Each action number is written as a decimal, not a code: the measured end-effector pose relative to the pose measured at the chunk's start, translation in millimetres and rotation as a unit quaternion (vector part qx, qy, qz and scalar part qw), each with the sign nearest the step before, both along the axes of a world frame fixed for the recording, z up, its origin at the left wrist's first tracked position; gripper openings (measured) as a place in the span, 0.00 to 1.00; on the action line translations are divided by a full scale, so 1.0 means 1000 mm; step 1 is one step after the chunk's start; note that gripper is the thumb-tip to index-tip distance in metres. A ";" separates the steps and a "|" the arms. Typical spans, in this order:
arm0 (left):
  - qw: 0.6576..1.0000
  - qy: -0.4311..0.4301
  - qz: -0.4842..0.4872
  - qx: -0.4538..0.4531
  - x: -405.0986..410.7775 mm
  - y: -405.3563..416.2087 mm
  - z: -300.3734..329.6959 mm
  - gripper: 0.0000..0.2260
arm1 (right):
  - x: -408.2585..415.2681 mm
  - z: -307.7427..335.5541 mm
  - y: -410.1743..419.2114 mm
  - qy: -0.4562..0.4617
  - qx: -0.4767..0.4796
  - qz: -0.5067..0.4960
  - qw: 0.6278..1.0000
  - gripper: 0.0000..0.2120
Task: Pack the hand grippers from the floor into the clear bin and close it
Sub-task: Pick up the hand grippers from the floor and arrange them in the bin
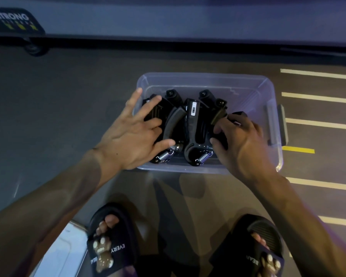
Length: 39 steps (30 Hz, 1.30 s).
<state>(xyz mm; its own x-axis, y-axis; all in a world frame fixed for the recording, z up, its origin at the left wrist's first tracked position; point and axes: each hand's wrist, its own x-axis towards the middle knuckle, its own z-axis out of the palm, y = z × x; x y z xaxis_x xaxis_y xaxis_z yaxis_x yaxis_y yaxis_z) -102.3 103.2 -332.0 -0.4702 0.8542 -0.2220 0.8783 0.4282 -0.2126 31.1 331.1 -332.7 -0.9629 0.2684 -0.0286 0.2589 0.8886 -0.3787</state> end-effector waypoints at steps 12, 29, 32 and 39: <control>0.983 0.012 -0.100 -0.153 -0.023 0.018 0.001 0.50 | 0.002 -0.001 -0.007 0.012 0.028 0.004 1.000 0.10; 0.962 -0.007 -0.136 -0.236 -0.029 0.035 -0.003 0.56 | 0.004 -0.006 -0.008 0.039 0.039 0.017 0.998 0.11; 0.964 -0.003 -0.144 -0.222 -0.027 0.035 -0.001 0.55 | 0.005 -0.006 -0.007 0.042 0.039 0.017 0.998 0.11; 0.980 0.027 -0.150 -0.129 -0.034 0.013 0.032 0.45 | 0.005 -0.005 -0.006 0.031 0.028 0.022 0.999 0.10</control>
